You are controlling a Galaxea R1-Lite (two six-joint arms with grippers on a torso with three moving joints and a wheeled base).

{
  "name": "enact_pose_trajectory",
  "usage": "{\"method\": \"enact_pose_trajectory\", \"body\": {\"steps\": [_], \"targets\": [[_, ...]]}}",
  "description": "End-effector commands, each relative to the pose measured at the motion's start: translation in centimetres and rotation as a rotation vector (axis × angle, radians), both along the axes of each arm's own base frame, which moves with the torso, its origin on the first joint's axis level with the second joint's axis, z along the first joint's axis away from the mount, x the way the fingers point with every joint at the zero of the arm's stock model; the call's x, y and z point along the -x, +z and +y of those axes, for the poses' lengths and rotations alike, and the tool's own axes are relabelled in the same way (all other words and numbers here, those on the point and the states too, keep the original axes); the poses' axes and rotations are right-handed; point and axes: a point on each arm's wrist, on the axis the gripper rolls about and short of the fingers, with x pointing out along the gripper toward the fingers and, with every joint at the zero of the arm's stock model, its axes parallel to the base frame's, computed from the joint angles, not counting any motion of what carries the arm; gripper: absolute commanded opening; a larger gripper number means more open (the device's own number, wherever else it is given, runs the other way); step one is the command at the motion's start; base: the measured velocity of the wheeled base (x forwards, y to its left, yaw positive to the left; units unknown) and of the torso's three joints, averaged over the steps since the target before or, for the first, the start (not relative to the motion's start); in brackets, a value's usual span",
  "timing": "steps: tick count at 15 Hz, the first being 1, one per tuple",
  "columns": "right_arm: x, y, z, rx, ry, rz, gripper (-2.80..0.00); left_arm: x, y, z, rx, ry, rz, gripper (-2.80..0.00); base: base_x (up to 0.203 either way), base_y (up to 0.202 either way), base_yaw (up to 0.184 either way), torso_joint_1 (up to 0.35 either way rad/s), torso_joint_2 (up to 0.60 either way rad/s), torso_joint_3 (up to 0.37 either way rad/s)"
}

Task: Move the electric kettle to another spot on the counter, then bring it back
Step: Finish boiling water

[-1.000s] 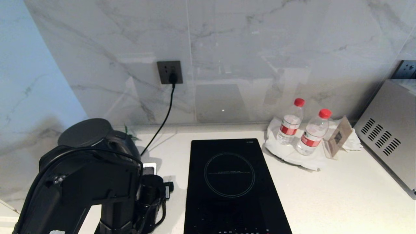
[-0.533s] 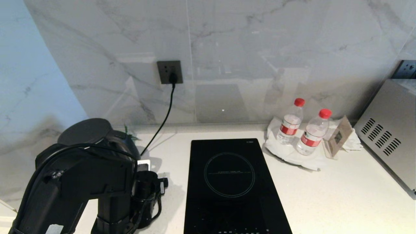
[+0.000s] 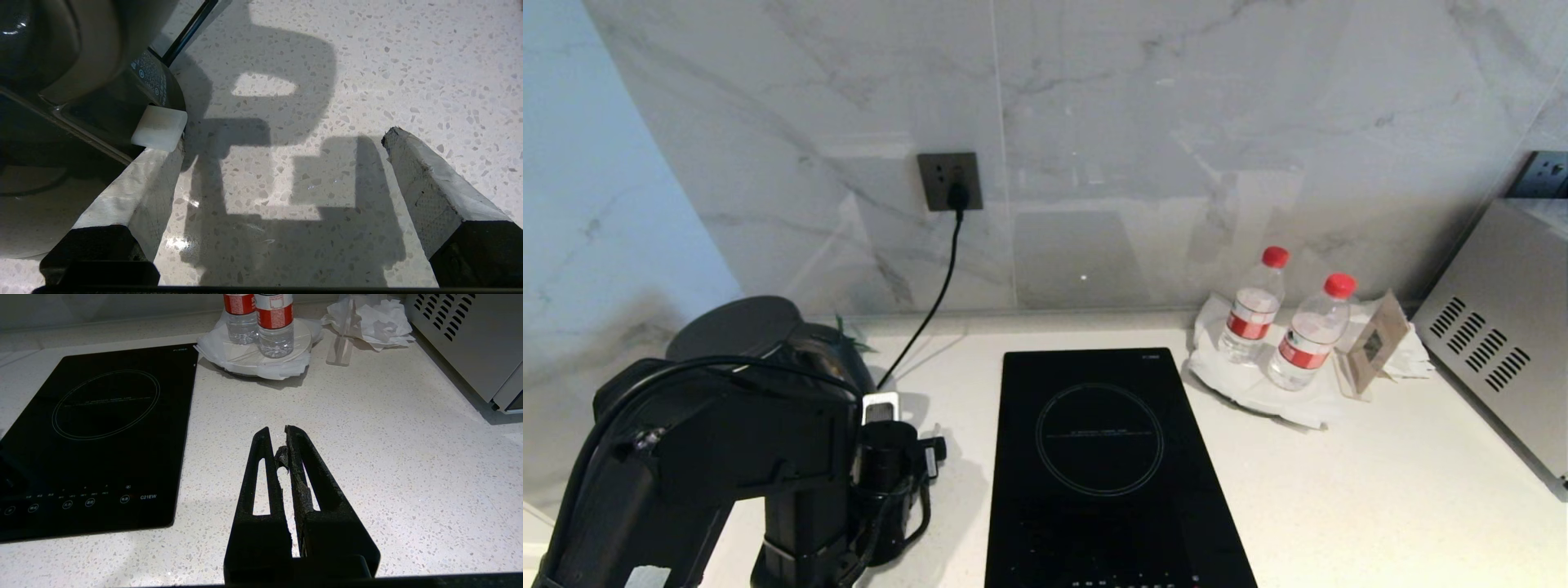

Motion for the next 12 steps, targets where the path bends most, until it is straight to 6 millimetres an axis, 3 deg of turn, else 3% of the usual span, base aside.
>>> {"method": "enact_pose_trajectory", "body": {"steps": [1, 5, 12], "targets": [[0.0, 0.0, 0.0, 0.0, 0.0, 0.002, -2.8, -0.1, 0.3, 0.0, 0.006, 0.005, -0.014, 0.0, 0.0, 0.0, 0.0, 0.0, 0.0, 0.0], [0.0, 0.0, 0.0, -0.001, 0.0, 0.002, -2.8, 0.6, 0.1, 0.0, -0.002, -0.009, 0.007, 0.0, 0.0, 0.0, 0.0, 0.0, 0.0, 0.0], [0.0, 0.0, 0.0, -0.001, 0.0, 0.002, -2.8, 4.8, -0.3, -1.1, -0.014, -0.092, 0.105, 0.0, 0.0, 0.0, 0.0, 0.0, 0.0, 0.0]]}}
